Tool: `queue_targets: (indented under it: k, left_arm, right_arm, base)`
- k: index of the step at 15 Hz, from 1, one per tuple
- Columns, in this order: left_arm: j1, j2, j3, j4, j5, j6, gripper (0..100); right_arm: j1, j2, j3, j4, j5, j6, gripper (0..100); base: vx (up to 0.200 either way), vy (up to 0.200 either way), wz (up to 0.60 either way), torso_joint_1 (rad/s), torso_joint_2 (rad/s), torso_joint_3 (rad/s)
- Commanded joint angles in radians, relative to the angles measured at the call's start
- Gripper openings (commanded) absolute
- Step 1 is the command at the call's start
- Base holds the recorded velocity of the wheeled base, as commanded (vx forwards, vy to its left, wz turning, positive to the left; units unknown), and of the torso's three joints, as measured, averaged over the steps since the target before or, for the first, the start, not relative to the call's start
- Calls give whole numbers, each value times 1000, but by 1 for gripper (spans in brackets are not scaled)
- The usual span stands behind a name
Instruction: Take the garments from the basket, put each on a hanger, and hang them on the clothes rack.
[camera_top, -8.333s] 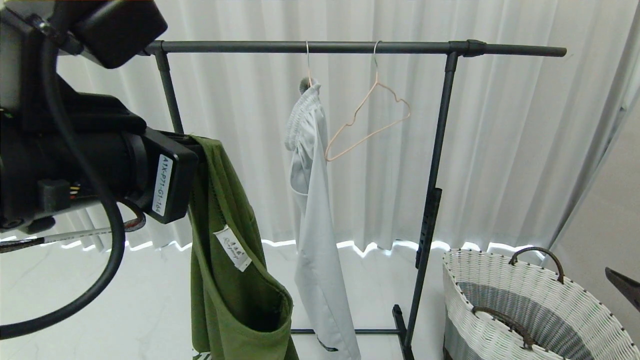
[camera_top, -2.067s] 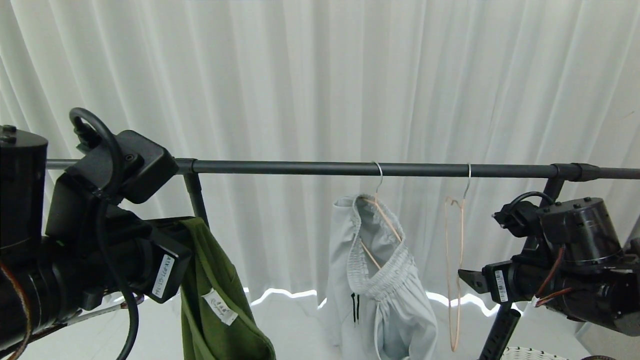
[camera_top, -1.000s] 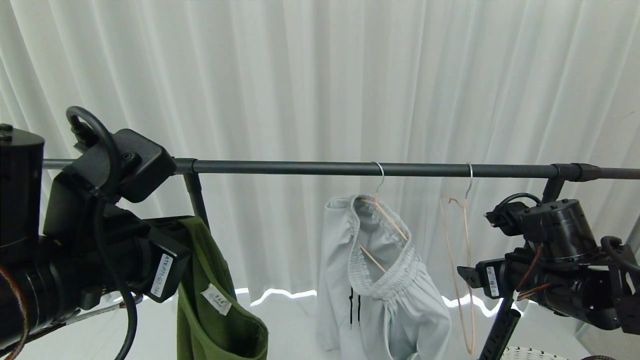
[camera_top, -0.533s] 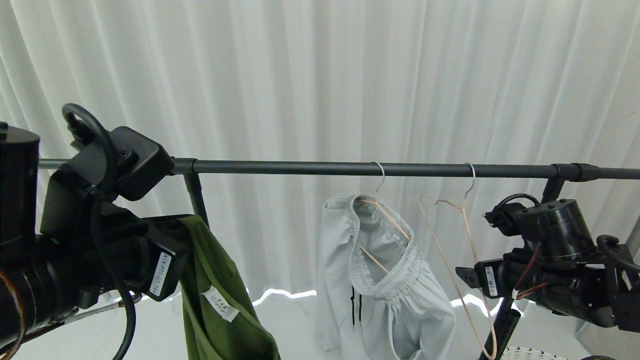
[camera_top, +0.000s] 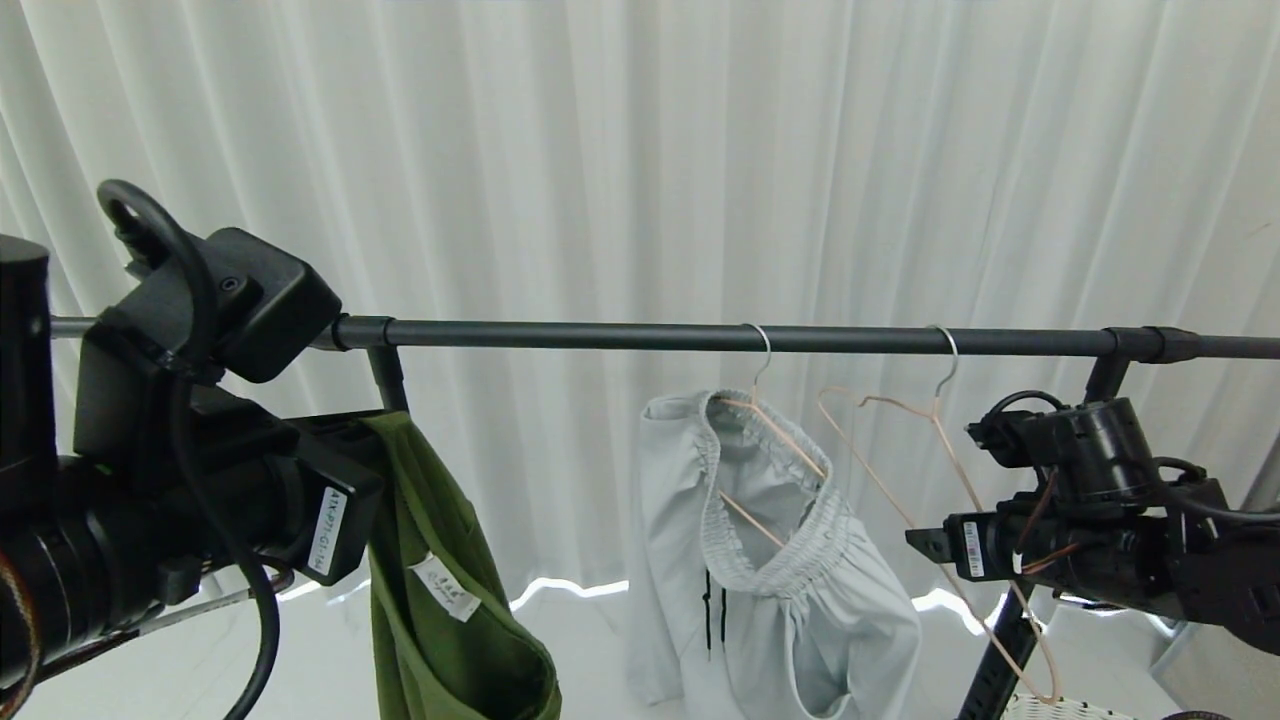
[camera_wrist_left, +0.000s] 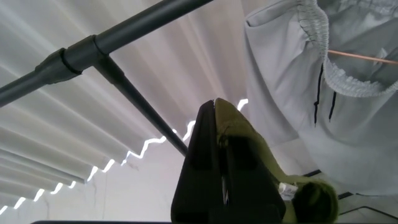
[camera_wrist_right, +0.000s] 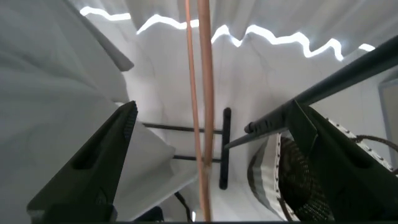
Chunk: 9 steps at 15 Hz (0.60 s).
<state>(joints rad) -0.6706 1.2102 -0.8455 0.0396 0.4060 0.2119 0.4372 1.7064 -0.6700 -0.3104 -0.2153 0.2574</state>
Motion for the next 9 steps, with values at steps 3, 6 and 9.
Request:
queue_targets:
  k: [3,6,9]
  left_arm:
    - [-9,3,-1,-1,1,1,0]
    - [-20,3,-3,0,1,1,0]
    - [-20,2,-3,-1,1,1,0]
  right_arm:
    - [-11,64,1,-24,-3,-1,0]
    - [-11,62,1,-45,-4,-6,0]
    - [-11,39,4,-47,-7,-6,0]
  base:
    - [0,0,0,0,0,0]
    - [0,0,0,0,0,0]
    - [0,0,0,0,0,0]
